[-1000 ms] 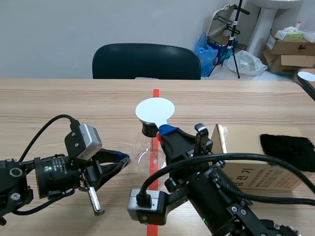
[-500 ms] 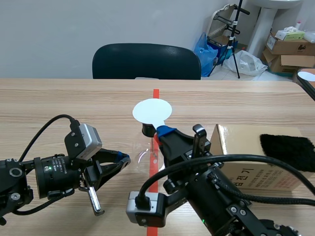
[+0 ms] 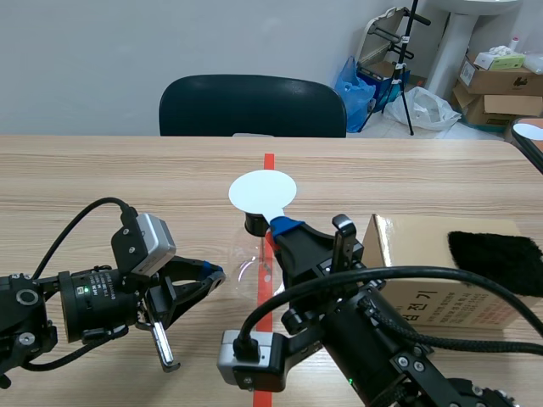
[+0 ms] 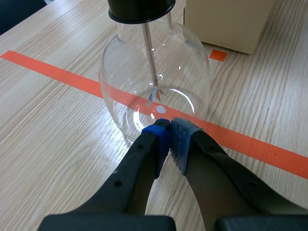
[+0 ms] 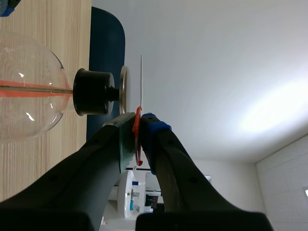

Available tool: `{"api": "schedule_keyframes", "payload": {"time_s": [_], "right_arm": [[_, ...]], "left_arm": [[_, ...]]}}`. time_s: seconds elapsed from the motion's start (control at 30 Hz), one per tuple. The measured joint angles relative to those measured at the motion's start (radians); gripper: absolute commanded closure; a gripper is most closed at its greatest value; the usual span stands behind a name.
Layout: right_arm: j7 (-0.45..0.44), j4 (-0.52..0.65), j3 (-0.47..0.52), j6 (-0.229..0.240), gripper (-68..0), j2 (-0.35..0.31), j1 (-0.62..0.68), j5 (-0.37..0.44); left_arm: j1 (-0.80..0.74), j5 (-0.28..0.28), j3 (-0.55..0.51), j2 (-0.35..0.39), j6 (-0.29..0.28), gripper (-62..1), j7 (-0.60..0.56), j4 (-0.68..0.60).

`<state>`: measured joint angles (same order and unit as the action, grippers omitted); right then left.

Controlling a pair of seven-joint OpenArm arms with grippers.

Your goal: Do the electroscope experiment

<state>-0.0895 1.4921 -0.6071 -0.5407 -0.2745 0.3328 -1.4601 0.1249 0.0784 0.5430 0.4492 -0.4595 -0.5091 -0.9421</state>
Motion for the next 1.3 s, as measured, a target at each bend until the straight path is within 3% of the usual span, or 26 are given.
{"api": "schedule_keyframes", "payload": {"time_s": [0.17,0.3,0.9,1.13,1.3], "right_arm": [[0.003,0.000,0.000,0.000,-1.0,0.000,0.000,0.000],[0.058,0.000,0.000,0.000,-1.0,0.000,0.000,0.000],[0.500,0.000,0.000,0.000,-1.0,0.000,0.000,0.000],[0.597,0.000,0.000,0.000,-1.0,0.000,0.000,0.000],[0.608,0.000,0.000,0.000,-1.0,0.000,0.000,0.000]], "left_arm": [[0.000,0.000,0.000,0.000,0.000,-2.6,0.000,0.000],[0.000,0.000,0.000,0.000,0.000,-2.6,0.000,0.000],[0.000,0.000,0.000,0.000,0.000,-2.6,0.000,0.000],[0.000,0.000,0.000,0.000,0.000,-2.6,0.000,0.000],[0.000,0.000,0.000,0.000,0.000,-2.6,0.000,0.000]]}}
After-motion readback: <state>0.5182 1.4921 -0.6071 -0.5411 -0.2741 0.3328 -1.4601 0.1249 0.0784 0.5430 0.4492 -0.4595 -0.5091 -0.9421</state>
